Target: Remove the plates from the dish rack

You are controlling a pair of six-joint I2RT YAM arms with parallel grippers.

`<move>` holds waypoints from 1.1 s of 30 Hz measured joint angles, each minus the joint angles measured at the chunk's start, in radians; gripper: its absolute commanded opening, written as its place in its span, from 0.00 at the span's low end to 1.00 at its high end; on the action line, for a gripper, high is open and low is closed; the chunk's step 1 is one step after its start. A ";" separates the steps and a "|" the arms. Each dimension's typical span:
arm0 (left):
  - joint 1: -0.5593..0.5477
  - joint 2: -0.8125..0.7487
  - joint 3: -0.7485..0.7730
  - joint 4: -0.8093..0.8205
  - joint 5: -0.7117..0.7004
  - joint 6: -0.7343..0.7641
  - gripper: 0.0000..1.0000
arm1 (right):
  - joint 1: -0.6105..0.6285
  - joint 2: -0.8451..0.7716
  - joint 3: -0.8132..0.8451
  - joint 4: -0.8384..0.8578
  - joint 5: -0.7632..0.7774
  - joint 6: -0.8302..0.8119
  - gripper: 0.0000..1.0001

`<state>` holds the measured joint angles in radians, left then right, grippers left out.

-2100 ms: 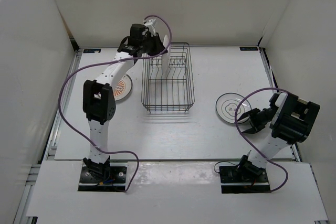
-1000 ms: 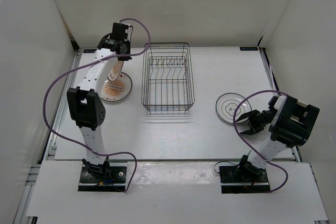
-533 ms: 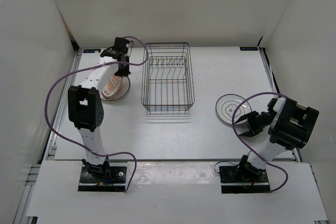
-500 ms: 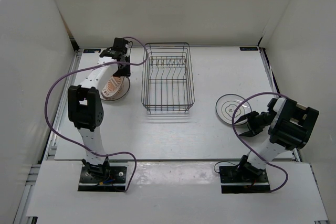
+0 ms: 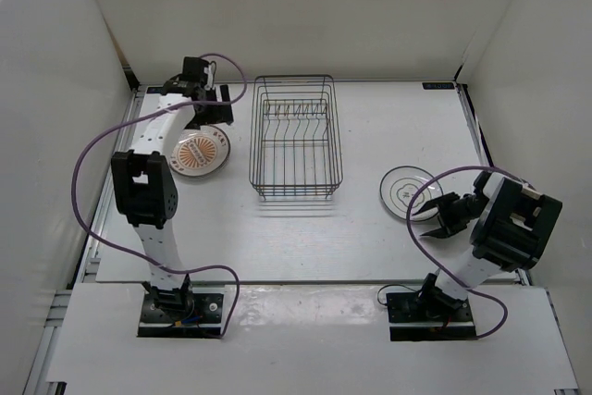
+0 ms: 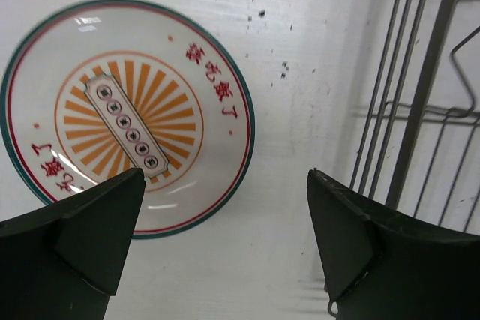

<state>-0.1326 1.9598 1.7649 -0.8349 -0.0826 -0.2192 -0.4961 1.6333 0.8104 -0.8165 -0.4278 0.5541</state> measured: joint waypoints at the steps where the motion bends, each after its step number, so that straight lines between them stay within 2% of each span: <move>1: 0.014 0.000 0.012 0.008 0.013 -0.002 1.00 | 0.000 -0.007 0.010 -0.004 0.003 0.010 0.64; 3: 0.050 -0.005 0.019 0.040 0.049 -0.005 1.00 | 0.000 -0.023 0.039 -0.009 0.007 0.023 0.69; 6: 0.134 -0.027 -0.026 0.106 0.144 -0.031 1.00 | 0.002 -0.049 0.132 -0.027 0.008 0.031 0.90; 12: 0.290 -0.190 -0.373 0.272 0.341 -0.138 1.00 | 0.020 -0.067 0.457 -0.030 -0.021 0.018 0.90; 16: 0.278 -0.277 -0.538 0.309 0.451 -0.181 1.00 | 0.051 -0.160 0.585 -0.019 -0.032 0.014 0.90; 19: 0.262 -0.332 -0.628 0.324 0.480 -0.188 1.00 | 0.074 -0.273 0.601 -0.023 -0.027 0.006 0.90; 21: 0.260 -0.338 -0.632 0.294 0.468 -0.168 1.00 | 0.080 -0.344 0.595 -0.036 -0.024 -0.006 0.90; 25: 0.261 -0.331 -0.603 0.237 0.339 -0.138 1.00 | 0.086 -0.458 0.505 -0.060 -0.017 -0.020 0.90; 28: 0.261 -0.340 -0.631 0.250 0.225 -0.136 1.00 | 0.100 -0.463 0.439 -0.098 -0.002 -0.026 0.90; 30: 0.261 -0.383 -0.737 0.323 0.163 -0.115 1.00 | 0.114 -0.433 0.429 -0.121 0.007 -0.031 0.90; 33: 0.268 -0.513 -1.000 0.481 0.105 -0.061 1.00 | 0.138 -0.377 0.442 -0.127 0.016 -0.036 0.90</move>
<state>0.1356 1.4467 0.7647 -0.3542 0.0227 -0.2802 -0.3576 1.2568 1.2522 -0.9440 -0.4118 0.5182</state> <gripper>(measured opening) 0.998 0.904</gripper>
